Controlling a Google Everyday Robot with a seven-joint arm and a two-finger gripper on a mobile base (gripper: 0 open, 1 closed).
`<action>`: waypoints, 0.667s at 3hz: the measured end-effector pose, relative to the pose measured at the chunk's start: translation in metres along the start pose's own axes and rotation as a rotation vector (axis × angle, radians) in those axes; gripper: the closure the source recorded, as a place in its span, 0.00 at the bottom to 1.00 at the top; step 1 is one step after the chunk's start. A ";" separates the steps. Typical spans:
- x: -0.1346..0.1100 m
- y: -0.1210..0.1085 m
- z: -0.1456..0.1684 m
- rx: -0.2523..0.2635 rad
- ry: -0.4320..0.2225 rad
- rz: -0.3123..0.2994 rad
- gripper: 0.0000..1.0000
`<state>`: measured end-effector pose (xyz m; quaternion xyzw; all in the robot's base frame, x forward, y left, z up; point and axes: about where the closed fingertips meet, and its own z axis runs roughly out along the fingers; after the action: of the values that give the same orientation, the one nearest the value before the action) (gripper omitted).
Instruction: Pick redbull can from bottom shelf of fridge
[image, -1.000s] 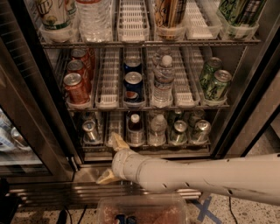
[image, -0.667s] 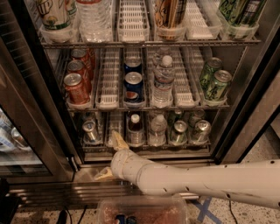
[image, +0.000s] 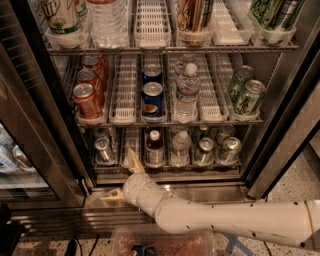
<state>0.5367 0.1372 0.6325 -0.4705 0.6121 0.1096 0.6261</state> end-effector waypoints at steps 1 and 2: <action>0.002 0.002 0.005 0.069 -0.046 0.061 0.00; 0.002 0.002 0.005 0.069 -0.047 0.061 0.00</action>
Offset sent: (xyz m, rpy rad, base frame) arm 0.0000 0.0038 -0.0018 0.0657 -0.0089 -0.0320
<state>0.5385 0.1409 0.6287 -0.4270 0.6149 0.1185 0.6523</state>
